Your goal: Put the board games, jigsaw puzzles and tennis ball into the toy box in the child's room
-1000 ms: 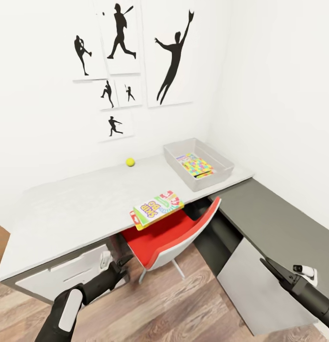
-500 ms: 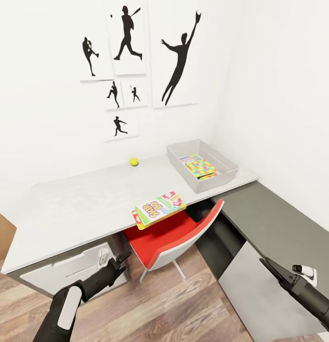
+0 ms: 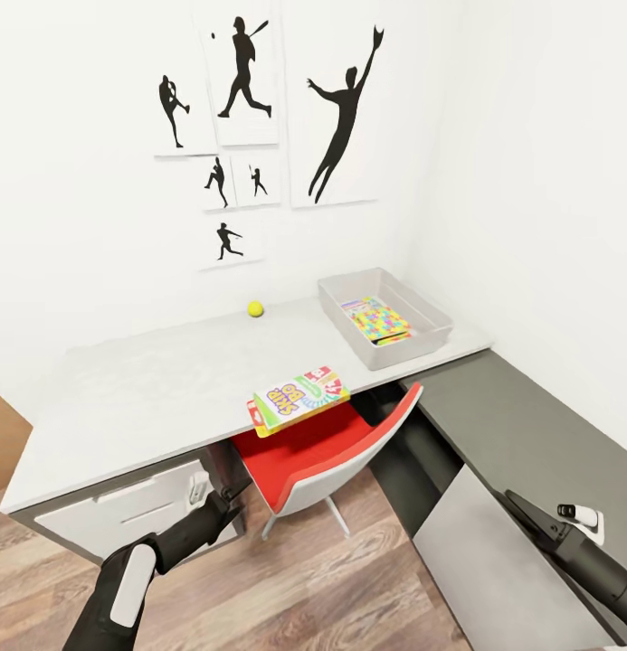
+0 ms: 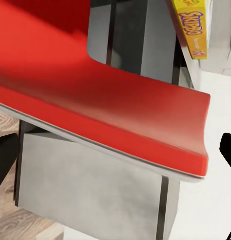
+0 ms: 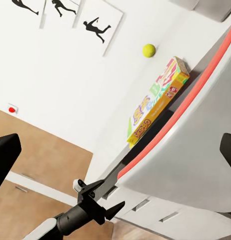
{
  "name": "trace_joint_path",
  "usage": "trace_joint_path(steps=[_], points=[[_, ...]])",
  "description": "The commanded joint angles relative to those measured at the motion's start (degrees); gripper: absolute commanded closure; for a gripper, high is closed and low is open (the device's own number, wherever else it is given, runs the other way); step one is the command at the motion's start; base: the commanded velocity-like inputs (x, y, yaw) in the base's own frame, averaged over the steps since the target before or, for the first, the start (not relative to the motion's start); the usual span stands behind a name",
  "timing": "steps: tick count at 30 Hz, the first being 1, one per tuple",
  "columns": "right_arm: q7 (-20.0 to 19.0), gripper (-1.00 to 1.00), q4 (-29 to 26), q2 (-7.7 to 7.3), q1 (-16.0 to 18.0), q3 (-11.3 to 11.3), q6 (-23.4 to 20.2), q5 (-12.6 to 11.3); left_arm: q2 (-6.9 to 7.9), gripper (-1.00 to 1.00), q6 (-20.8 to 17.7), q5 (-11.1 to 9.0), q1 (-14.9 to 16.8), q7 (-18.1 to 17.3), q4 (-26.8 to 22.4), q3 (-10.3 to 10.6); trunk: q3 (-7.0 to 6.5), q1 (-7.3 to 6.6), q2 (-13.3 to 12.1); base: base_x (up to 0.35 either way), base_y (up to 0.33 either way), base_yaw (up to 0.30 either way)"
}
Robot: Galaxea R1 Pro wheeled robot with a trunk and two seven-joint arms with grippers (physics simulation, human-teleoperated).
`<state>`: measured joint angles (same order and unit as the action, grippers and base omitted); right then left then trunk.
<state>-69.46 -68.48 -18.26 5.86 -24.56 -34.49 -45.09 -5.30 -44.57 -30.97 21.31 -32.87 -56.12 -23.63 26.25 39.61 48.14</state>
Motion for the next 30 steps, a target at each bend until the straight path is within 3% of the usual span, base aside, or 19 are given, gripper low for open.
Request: trace_joint_path(steps=[1, 30], points=[[-0.1, -1.00, 0.0, -0.02, 0.0, 0.0, -0.5, -0.3, -0.07, -1.00, -0.3, 0.0, 0.1, -0.2, -0.1, -0.2, 0.06, 0.01, 0.0, 0.000, -0.010, 0.006], [-0.1, -1.00, -0.8, -0.02, -0.1, 0.0, -0.3, -0.3, -0.06, -1.00, 0.8, 0.0, 0.1, -3.8, -4.4, -0.5, 0.05, 0.01, 0.0, 0.000, -0.001, 0.001]])
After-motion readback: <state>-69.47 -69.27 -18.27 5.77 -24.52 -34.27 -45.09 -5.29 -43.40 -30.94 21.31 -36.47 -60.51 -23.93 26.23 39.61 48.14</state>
